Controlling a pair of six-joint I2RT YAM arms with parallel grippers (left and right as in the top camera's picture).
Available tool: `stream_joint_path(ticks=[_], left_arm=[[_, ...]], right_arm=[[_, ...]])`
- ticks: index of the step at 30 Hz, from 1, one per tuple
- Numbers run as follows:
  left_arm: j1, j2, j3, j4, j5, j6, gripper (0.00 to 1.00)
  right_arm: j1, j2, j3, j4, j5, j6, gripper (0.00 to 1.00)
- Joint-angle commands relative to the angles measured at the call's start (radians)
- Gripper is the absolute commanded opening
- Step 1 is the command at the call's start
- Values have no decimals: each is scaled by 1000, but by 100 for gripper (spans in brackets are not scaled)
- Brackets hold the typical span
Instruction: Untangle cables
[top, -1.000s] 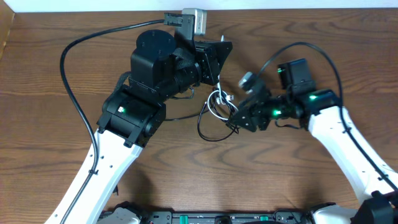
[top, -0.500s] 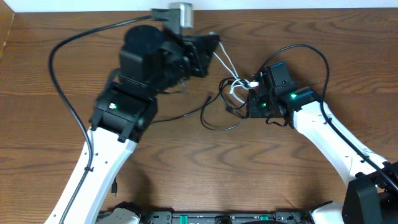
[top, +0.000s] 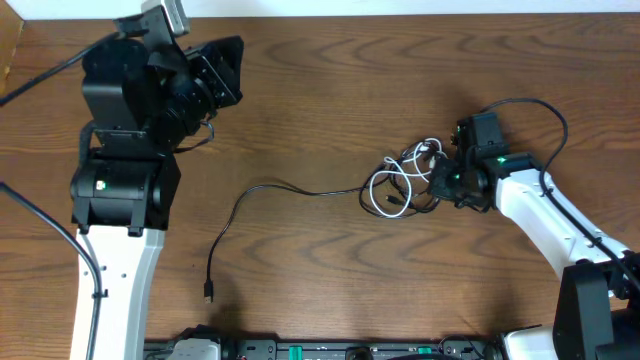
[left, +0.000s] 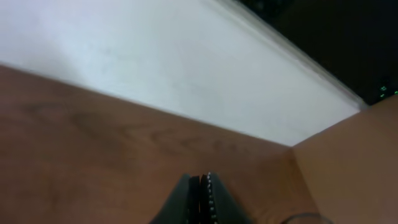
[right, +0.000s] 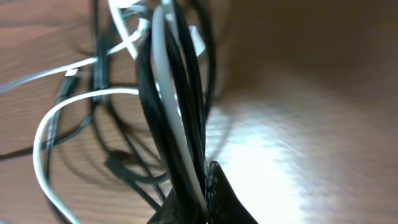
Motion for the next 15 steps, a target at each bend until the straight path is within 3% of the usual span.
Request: stream_joint_path(ticks=[1, 4, 8, 9, 11, 15], left_arm=[[-17, 17, 13, -69, 24, 25, 7], [-58, 52, 13, -126, 56, 63, 7], [-145, 129, 13, -160, 81, 110, 7], [-167, 146, 13, -160, 86, 122, 8], [-219, 187, 13, -161, 86, 154, 8], [-290, 249, 13, -161, 86, 161, 9]], right_arm=[[-2, -1, 5, 30, -221, -164, 10], [-8, -10, 32, 21, -262, -184, 21], [-24, -49, 136, -42, -444, -298, 47], [-31, -59, 163, -68, -419, -286, 52], [-69, -81, 225, -154, -226, -101, 57], [-145, -95, 243, -190, -145, -37, 60]])
